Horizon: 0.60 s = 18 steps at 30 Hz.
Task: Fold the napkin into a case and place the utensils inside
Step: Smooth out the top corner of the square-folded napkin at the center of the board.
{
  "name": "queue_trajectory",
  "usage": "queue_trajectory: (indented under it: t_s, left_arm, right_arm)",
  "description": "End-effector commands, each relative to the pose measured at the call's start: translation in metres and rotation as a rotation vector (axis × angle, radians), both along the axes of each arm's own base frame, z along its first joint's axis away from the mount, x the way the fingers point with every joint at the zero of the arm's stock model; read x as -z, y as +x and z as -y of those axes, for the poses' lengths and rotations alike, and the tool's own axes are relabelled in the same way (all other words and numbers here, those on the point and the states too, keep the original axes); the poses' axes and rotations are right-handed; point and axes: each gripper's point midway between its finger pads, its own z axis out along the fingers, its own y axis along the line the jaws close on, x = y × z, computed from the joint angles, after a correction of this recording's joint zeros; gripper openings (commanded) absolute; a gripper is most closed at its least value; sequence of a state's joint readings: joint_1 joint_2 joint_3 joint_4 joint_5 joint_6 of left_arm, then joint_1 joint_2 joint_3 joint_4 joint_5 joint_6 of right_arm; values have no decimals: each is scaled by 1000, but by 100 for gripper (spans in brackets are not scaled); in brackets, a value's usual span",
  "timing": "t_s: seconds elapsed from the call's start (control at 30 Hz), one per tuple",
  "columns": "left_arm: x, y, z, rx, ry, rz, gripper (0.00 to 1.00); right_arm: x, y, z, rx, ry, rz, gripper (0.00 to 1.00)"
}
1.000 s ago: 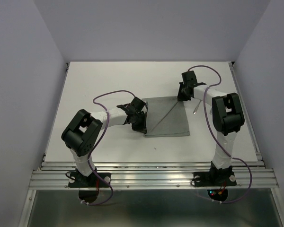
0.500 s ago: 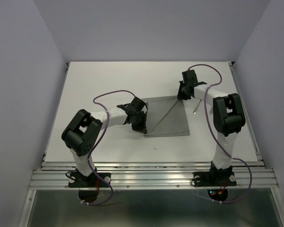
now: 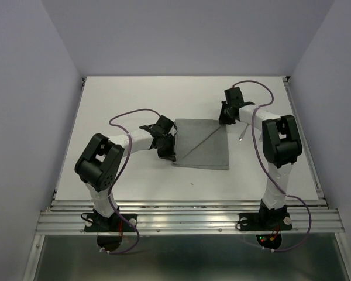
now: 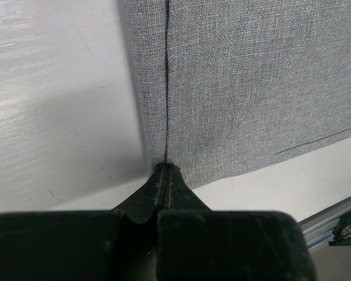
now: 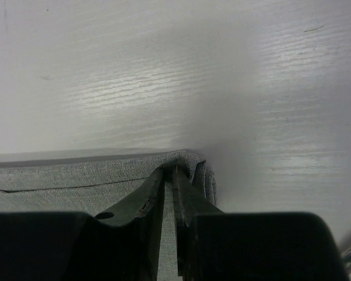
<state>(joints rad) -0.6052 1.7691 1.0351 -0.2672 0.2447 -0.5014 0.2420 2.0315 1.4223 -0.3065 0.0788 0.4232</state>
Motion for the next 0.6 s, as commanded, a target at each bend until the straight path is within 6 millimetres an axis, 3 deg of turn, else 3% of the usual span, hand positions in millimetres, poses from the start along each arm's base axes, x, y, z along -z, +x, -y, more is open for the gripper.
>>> queue_trajectory:
  t_s: [0.0,0.07,0.2,0.3,0.37,0.43,0.57]
  left_arm:
    - [21,-2,-29,-7,142,-27,0]
    - [20,1,-32,-16,141,-26,0]
    - [17,10,-40,-26,150,-23,0]
    - [7,21,-51,-44,184,-2,0]
    - [-4,27,-53,-46,186,12,0]
    - [-21,32,-50,-38,168,45,9]
    - [-42,33,-49,-37,153,67,23]
  right_arm:
    - [3,6,3,24,-3,11,17]
    - [-2,8,3,26,0,22,17]
    - [-35,14,-2,11,32,85,17]
    - [-87,19,-4,2,53,179,20]
    - [-106,18,-3,2,57,212,22]
    - [-127,16,-1,5,62,255,25]
    - [-146,9,0,8,71,289,27]
